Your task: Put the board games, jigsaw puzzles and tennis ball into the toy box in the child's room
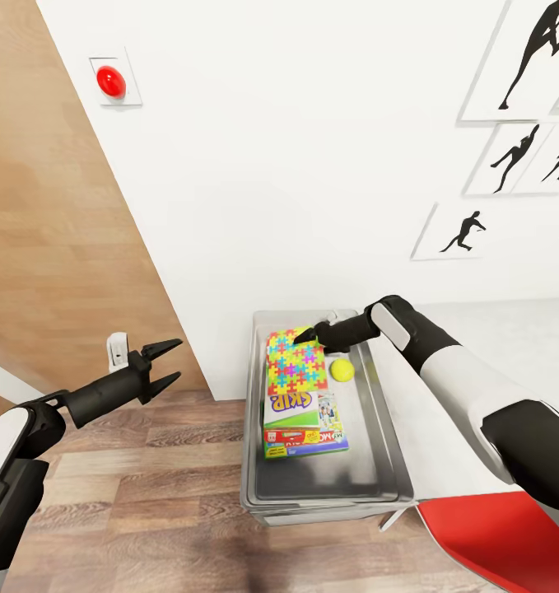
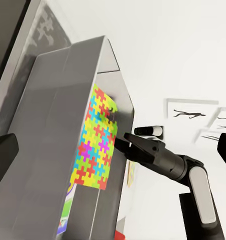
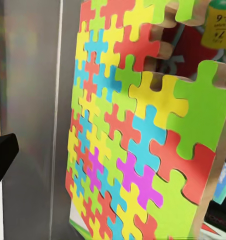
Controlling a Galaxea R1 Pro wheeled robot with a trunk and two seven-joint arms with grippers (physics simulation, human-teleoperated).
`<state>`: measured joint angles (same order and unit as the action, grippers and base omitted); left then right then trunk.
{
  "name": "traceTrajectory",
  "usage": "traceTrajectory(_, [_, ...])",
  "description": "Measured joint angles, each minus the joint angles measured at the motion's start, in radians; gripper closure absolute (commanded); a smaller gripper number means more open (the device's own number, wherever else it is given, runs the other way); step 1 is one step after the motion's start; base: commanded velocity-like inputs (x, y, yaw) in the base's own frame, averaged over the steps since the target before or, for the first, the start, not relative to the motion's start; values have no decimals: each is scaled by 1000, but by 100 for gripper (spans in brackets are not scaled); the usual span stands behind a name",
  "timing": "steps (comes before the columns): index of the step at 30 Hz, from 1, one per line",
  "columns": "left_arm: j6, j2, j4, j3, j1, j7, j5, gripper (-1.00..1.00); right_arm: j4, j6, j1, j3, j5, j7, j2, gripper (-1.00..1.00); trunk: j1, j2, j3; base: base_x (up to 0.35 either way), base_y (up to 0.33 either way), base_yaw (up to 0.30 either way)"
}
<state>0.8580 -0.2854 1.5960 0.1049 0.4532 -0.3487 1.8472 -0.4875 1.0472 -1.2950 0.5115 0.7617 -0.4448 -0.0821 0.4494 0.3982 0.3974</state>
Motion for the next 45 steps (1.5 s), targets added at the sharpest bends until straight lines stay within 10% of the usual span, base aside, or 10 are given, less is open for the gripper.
traceTrajectory(45, [-3, 0, -1, -2, 4, 0, 0, -100, -216, 0, 7, -7, 1, 67, -32, -100, 0, 0, 0, 0, 0, 0])
